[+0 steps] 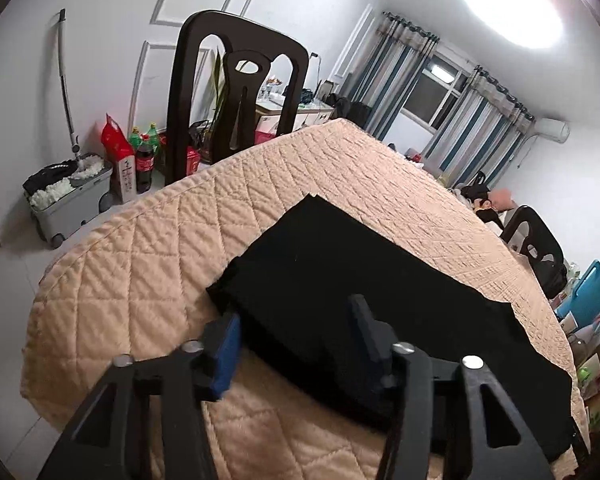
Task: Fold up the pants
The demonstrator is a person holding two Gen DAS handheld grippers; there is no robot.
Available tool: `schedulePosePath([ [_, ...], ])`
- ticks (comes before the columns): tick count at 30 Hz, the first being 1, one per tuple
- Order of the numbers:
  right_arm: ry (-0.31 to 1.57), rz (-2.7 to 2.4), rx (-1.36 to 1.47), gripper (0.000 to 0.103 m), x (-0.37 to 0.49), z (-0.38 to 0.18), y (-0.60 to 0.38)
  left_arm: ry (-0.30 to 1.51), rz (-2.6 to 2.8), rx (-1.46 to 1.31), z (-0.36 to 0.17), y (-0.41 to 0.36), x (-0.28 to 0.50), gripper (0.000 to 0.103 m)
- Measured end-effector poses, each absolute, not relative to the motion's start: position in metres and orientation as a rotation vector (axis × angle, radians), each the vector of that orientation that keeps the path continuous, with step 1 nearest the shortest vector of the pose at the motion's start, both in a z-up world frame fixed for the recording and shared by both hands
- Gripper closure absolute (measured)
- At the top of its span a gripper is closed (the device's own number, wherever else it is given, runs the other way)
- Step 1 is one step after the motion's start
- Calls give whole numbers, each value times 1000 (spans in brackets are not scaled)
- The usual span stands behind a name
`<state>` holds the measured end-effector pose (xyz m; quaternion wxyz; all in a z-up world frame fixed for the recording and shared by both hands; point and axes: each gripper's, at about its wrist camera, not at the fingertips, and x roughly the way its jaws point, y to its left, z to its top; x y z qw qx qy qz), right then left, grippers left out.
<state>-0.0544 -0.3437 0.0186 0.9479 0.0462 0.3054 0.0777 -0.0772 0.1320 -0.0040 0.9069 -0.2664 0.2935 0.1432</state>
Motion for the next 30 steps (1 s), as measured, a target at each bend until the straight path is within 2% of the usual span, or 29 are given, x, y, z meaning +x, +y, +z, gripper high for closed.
schedulePosePath([
  [2,618,162,91,62,-55,19,-343,607,285,-550,-6,133,-75,78],
  [4,615,165,92,62,-56,20,-342,618,281,-552,-8,136,-72,86],
  [8,616,164,94,62,-56,20,-342,632,262,-553,-7,137,-69,94],
  [15,608,175,97,62,-56,22,-341,642,222,-588,-2,142,-70,96],
  [16,606,176,96,62,-57,22,-341,651,210,-600,-3,144,-70,95],
  [18,604,178,99,62,-57,21,-342,666,254,-611,-4,148,-72,83],
  [19,606,179,100,62,-57,21,-343,651,303,-580,-1,147,-75,72],
  [20,608,176,101,62,-57,20,-343,626,345,-535,3,143,-77,52],
  [22,611,175,106,62,-57,19,-344,595,391,-478,6,137,-80,39],
  [30,619,186,101,62,-55,18,-338,666,417,-289,-7,112,-66,37],
])
